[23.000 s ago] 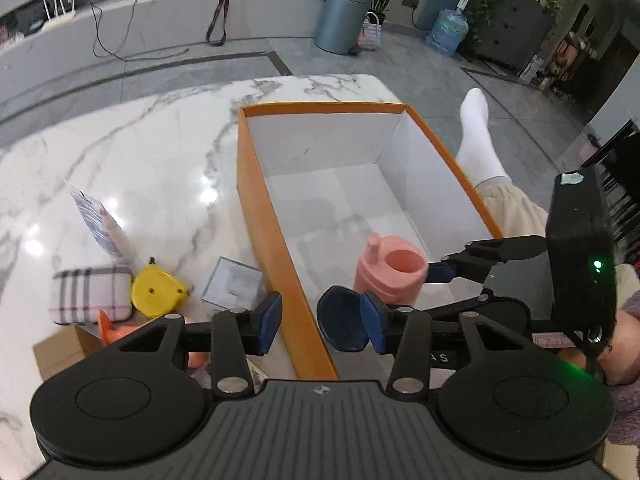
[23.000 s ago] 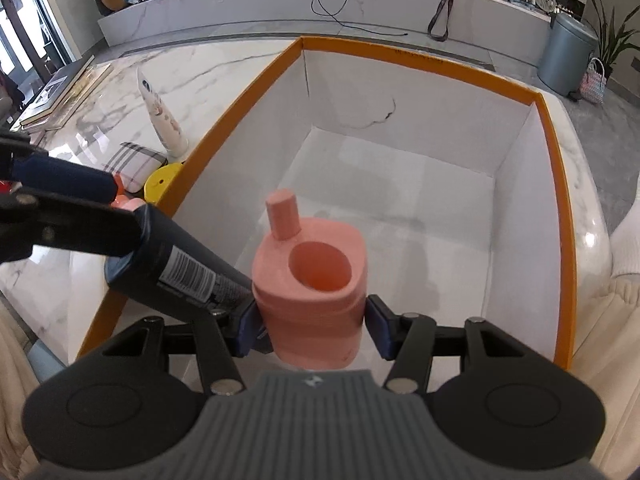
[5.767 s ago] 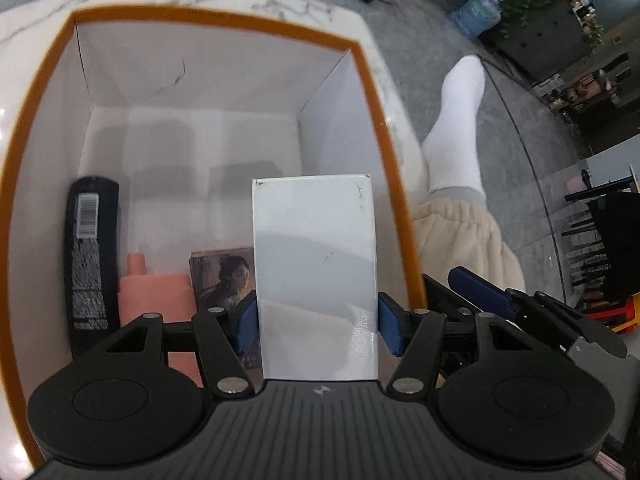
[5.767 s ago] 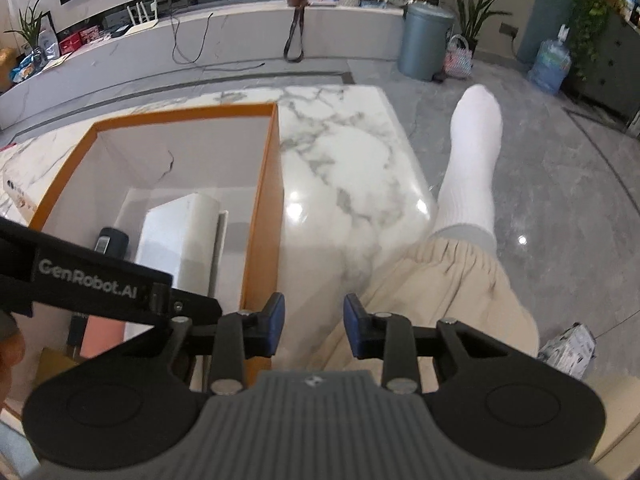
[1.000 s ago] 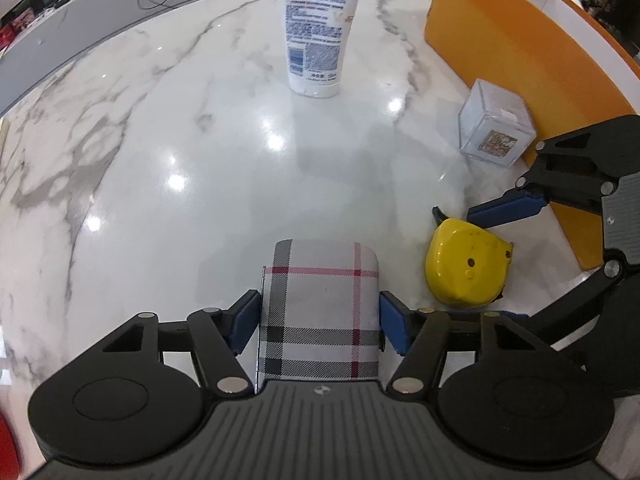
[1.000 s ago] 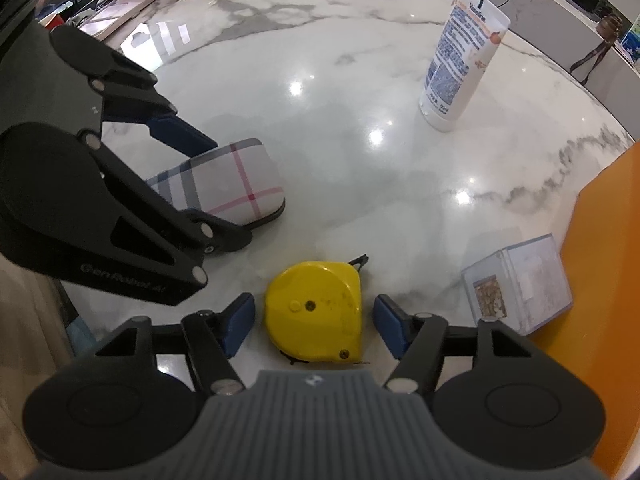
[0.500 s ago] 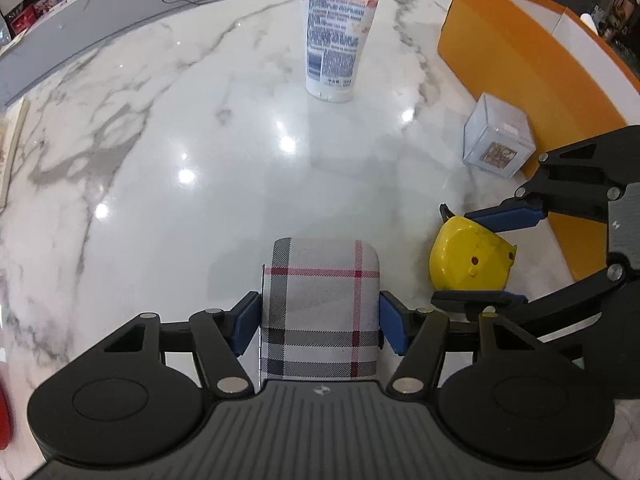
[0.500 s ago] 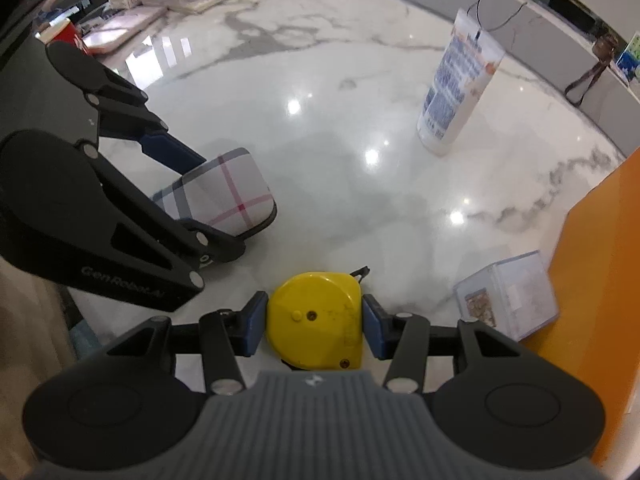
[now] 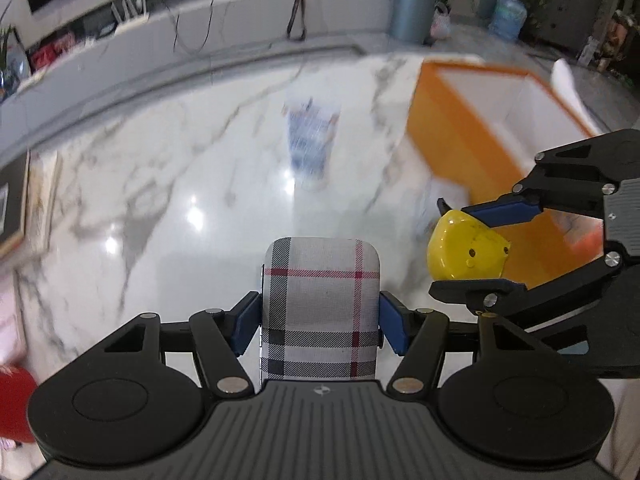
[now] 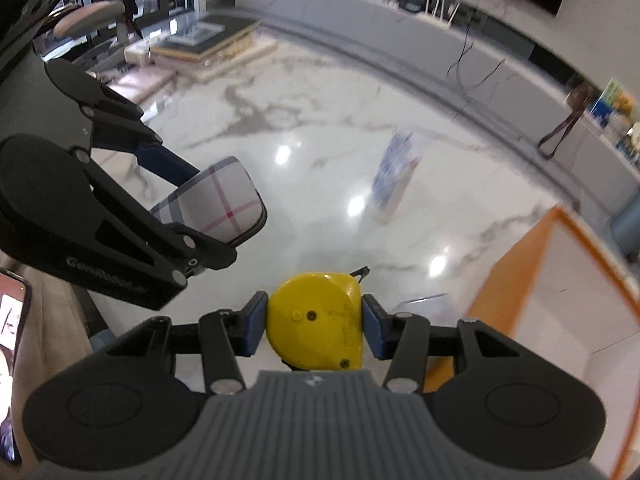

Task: Organize rigid objects
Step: 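Carry the plaid case and tape measure over the orange box with both tools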

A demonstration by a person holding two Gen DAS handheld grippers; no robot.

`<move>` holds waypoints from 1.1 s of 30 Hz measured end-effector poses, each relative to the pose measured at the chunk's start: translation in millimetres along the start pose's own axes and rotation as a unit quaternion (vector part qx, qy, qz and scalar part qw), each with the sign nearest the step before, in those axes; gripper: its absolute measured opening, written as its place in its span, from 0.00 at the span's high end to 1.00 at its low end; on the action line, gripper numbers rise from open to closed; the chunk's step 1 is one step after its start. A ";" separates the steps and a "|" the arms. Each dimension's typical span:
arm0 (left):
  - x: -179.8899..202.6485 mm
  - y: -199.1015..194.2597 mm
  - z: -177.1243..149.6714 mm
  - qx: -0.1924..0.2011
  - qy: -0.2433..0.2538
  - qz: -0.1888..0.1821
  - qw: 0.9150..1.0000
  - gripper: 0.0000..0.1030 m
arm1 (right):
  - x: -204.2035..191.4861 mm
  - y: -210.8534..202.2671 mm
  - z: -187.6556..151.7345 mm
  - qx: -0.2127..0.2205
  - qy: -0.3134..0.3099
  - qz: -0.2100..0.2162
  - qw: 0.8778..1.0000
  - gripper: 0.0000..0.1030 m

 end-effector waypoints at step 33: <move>170.2 149.1 165.1 -0.006 0.130 -0.086 0.988 0.30 | 211.8 45.1 -83.3 -0.048 0.042 -0.087 0.994 0.52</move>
Point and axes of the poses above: each gripper's, at about its wrist camera, not at the fingertips, and y roughly the way its jaws point, x to its right, z to its top, the point moved 5 cm from there along y, roughly the way its jaws point, and after that the axes turned 12 degrees about -z, right-handed, at the moved point
